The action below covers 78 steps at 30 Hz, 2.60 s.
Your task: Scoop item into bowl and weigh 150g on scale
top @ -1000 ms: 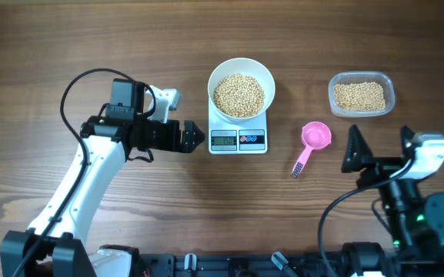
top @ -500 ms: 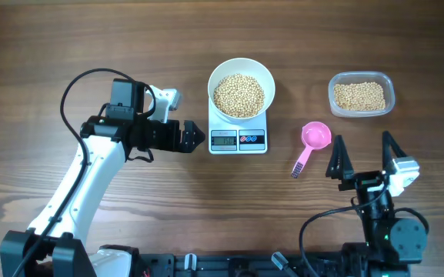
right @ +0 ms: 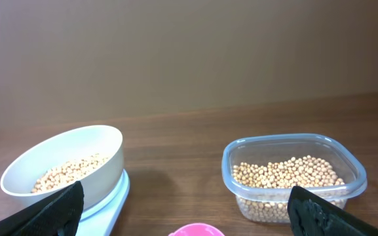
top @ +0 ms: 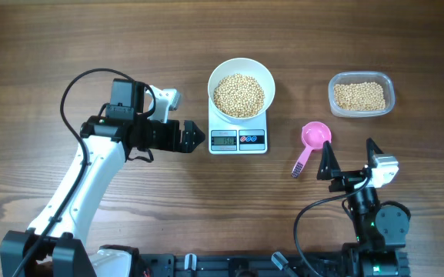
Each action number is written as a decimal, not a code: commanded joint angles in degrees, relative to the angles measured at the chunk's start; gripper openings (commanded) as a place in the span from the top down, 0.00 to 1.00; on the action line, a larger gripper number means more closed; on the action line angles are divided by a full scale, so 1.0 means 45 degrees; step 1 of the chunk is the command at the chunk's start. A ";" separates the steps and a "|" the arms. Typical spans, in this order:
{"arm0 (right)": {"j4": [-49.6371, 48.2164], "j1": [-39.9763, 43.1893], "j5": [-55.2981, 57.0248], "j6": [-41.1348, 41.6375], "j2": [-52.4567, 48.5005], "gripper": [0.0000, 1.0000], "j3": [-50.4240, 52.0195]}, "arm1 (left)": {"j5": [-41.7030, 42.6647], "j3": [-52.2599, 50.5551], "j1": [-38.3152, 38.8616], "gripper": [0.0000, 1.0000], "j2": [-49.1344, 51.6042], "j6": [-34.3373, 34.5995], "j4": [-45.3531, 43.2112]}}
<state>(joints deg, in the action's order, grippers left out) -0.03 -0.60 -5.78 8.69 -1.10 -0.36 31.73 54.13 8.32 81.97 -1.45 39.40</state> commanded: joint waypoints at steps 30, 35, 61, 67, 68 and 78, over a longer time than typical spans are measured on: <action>-0.0068 -0.0044 -0.0053 -0.0257 0.0199 0.00 0.0015 | 0.0015 0.0214 0.0034 0.00 0.0049 -0.0257 -0.0039; -0.0068 -0.0044 -0.0053 -0.0262 0.0199 0.00 0.0015 | 0.0015 0.0214 0.0034 0.00 0.0049 -0.0257 -0.0034; -0.0068 -0.0044 -0.0053 -0.0262 0.0199 0.00 0.0015 | -0.0151 0.0209 0.0121 0.00 -0.0631 -0.0301 -0.1137; -0.0068 -0.0044 -0.0053 -0.0257 0.0199 0.00 0.0015 | -0.1171 0.0180 0.0131 0.00 -0.2157 -0.0306 -0.1185; -0.0068 -0.0044 -0.0053 -0.0257 0.0199 0.00 0.0015 | -0.1171 0.0126 0.0131 0.00 -0.2424 -0.0306 -0.1200; -0.0068 -0.0044 -0.0053 -0.0257 0.0199 0.00 0.0015 | -0.1773 -0.2084 0.0117 0.00 -0.8242 -0.0738 -0.1185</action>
<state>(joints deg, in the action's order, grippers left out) -0.03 -0.60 -5.78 8.64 -1.08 -0.36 26.35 49.30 8.62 54.52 -1.98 34.06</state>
